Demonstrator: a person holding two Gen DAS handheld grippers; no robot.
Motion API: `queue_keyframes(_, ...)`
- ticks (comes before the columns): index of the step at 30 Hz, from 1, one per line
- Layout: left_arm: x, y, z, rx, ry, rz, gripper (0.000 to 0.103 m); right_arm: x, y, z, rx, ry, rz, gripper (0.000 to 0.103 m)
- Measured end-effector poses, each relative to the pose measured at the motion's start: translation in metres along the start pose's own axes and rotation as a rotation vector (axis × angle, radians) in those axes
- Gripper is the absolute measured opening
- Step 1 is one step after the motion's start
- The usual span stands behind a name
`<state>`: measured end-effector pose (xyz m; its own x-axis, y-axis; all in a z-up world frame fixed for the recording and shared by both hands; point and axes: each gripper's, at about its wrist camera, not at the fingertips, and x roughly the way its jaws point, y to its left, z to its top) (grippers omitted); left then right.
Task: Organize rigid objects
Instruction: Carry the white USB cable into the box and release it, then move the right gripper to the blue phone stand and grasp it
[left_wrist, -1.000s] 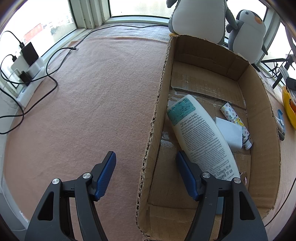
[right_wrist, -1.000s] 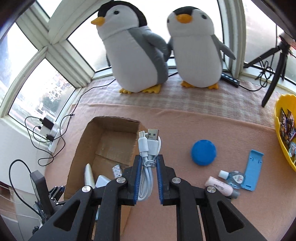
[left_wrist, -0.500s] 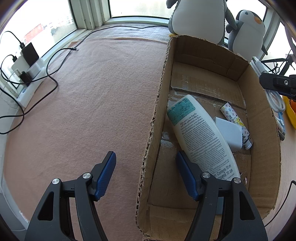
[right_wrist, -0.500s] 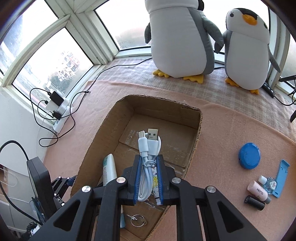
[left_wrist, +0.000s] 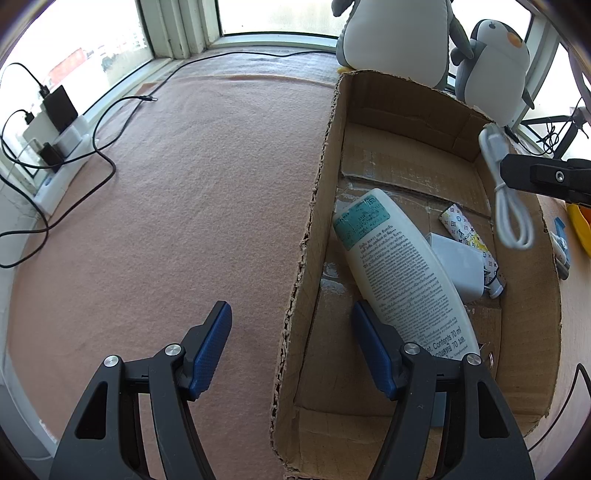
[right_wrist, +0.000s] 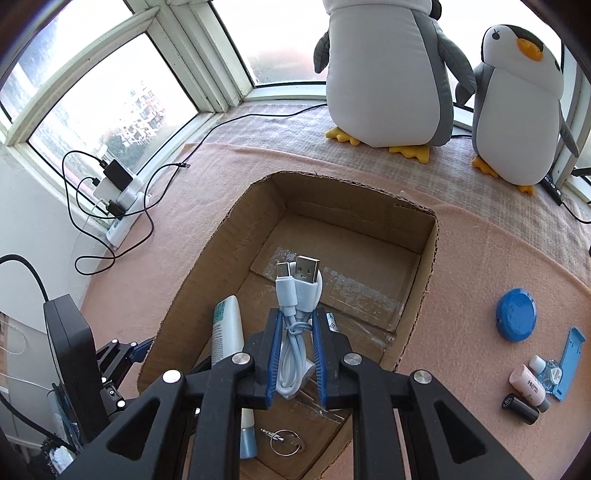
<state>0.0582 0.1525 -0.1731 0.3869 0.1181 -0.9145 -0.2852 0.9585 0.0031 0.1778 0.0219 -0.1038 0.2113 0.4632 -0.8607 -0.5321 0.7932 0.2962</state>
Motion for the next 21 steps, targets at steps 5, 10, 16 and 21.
queue_keyframes(5, 0.0, 0.0, 0.0, 0.0, -0.001, 0.001, 0.069, -0.013, 0.005, 0.001, -0.027, -0.056, -0.005, 0.044)
queue_keyframes(10, 0.0, 0.001, -0.001, 0.0, -0.001, 0.001, 0.069, -0.026, 0.005, 0.0, -0.033, -0.099, 0.017, 0.045)
queue_keyframes(16, 0.0, 0.001, -0.001, 0.0, -0.001, 0.001, 0.069, -0.039, -0.005, -0.006, -0.02, -0.117, 0.033, 0.045)
queue_keyframes(21, -0.001, 0.0, -0.001, 0.004, -0.001, 0.008, 0.069, -0.06, -0.028, -0.015, 0.003, -0.15, -0.02, 0.044)
